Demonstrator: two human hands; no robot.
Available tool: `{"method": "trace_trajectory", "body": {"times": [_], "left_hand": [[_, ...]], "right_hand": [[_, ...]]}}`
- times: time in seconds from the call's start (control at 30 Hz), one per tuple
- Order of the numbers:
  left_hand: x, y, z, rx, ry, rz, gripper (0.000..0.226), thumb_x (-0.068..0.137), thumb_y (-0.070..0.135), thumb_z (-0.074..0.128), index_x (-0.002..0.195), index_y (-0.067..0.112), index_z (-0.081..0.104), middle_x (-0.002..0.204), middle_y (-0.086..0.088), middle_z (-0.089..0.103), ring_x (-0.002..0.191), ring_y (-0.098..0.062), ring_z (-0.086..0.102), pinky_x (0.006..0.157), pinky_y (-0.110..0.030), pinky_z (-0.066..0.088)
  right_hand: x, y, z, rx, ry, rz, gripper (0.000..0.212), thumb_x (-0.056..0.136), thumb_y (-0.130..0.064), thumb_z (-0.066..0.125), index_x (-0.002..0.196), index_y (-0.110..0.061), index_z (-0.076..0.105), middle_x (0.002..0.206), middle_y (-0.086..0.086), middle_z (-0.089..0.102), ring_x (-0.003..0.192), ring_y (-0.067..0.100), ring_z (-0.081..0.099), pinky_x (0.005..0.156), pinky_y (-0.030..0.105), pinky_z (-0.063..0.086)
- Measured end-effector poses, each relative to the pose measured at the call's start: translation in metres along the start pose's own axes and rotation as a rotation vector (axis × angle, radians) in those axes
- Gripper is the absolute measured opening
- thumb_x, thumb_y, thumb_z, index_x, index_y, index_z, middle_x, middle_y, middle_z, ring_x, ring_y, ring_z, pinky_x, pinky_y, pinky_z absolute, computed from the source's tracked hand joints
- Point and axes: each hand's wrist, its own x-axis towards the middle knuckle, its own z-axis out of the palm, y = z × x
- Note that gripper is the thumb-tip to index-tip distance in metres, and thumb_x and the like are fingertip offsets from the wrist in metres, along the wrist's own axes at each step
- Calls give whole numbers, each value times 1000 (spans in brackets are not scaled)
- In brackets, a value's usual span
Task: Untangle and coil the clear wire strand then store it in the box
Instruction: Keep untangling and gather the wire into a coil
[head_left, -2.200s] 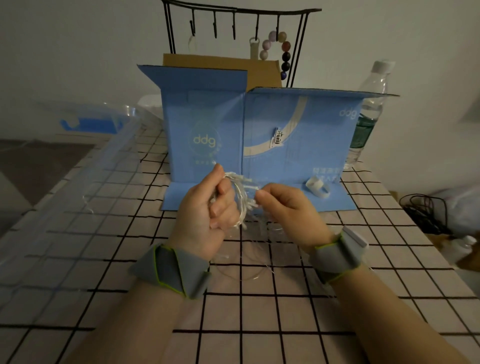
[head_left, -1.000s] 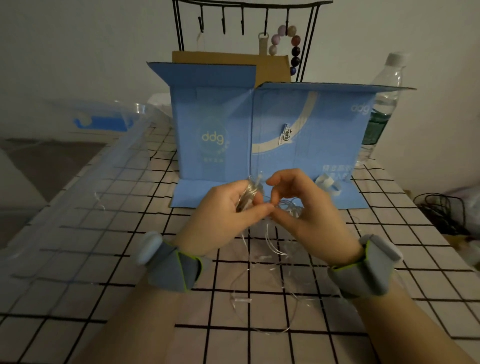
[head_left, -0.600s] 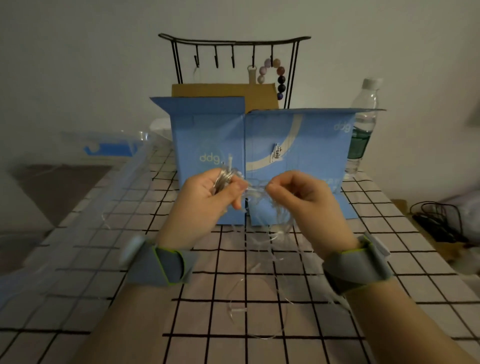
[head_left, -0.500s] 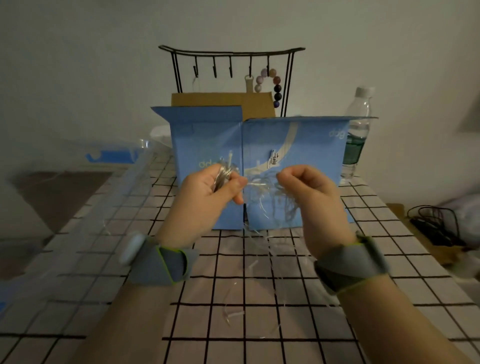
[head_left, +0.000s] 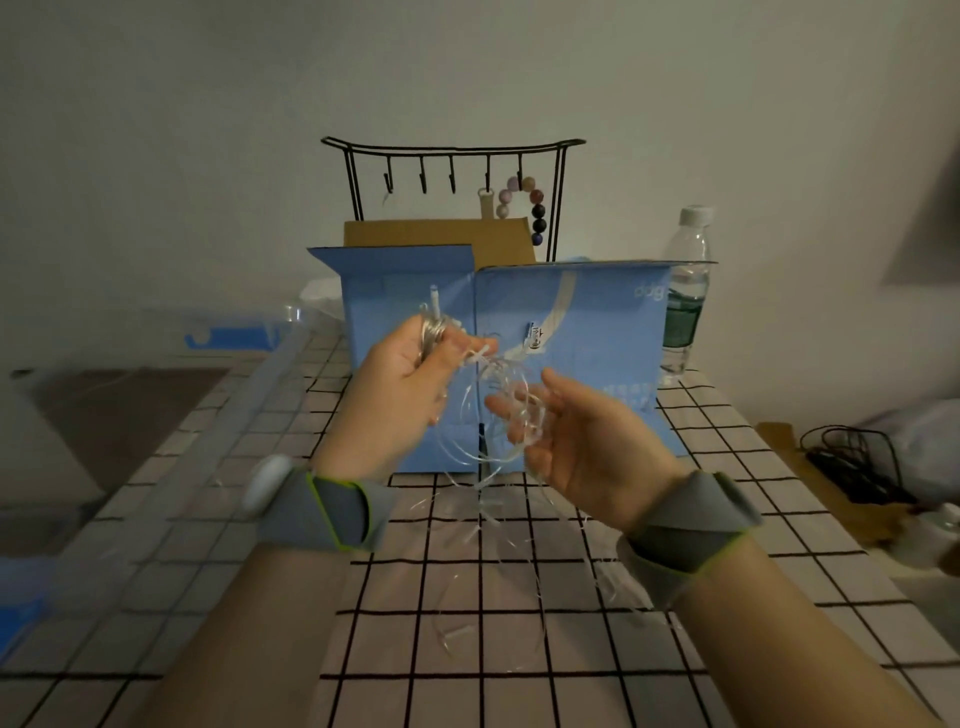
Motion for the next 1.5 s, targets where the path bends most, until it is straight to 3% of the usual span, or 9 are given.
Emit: {"method": "trace_trajectory", "body": {"times": [0.17,0.37,0.53,0.7,0.87,1.03,1.2,1.33,1.5], "left_hand": [[0,-2,-6,65,26,14,14,94,22,46,84,21,56,90,-14,70,42,-7,33,41,-21,31],[0,6,-13,130,56,29,20,95,20,44,80,12,54,57,18,61,40,-2,37,41,-10,31],[4,5,-8,88,103,9,19,96,21,42,84,13,53,64,17,67,38,-3,34,40,-15,30],[5,6,-7,-13,195,-2,18,98,24,39,88,14,51,80,14,72,38,-3,34,47,-18,38],[3,5,-8,-96,221,-4,22,99,23,35,86,11,48,88,8,73,38,-5,30,50,-19,41],[4,-4,-12,-50,233,-34,20,99,23,37,84,14,46,72,9,72,37,-4,32,45,-17,38],[4,-8,-11,8,288,-77,23,98,25,38,79,21,49,59,10,62,37,-1,38,41,-13,34],[4,-10,-10,-1,283,-81,23,99,25,37,78,21,47,56,13,59,36,-2,37,40,-13,32],[4,-11,-12,-98,320,-80,22,99,23,37,79,18,46,63,6,55,37,-3,34,42,-14,35]], "right_hand": [[-5,-5,-1,-298,-25,-132,18,89,-3,46,79,-14,56,68,0,60,54,9,55,41,15,32],[-1,-26,-15,-1145,306,-758,20,94,-19,46,83,-16,61,70,-1,60,52,7,52,48,27,44],[-6,-38,-21,-915,252,-1072,18,86,-37,46,101,-39,55,96,-3,58,46,10,38,45,24,35],[-13,-40,-25,-422,278,-825,50,95,-12,46,137,-34,30,95,-1,59,37,5,30,35,15,29],[-19,-33,-44,-859,257,-302,27,89,-35,53,91,-11,66,57,-1,52,37,5,33,36,16,26],[-30,-34,-54,-1049,-53,-185,20,82,-25,63,68,-12,69,42,-3,32,39,8,26,39,17,20],[-21,-37,-71,-403,-308,-311,34,69,-46,70,56,-19,53,53,-7,41,46,8,35,45,18,32],[1,-28,-85,108,-350,-161,30,83,-34,58,60,-15,52,70,0,53,59,11,46,57,21,43],[12,-17,-105,-57,48,-38,37,91,-24,43,54,-18,36,52,0,28,43,13,26,41,28,25]]}}
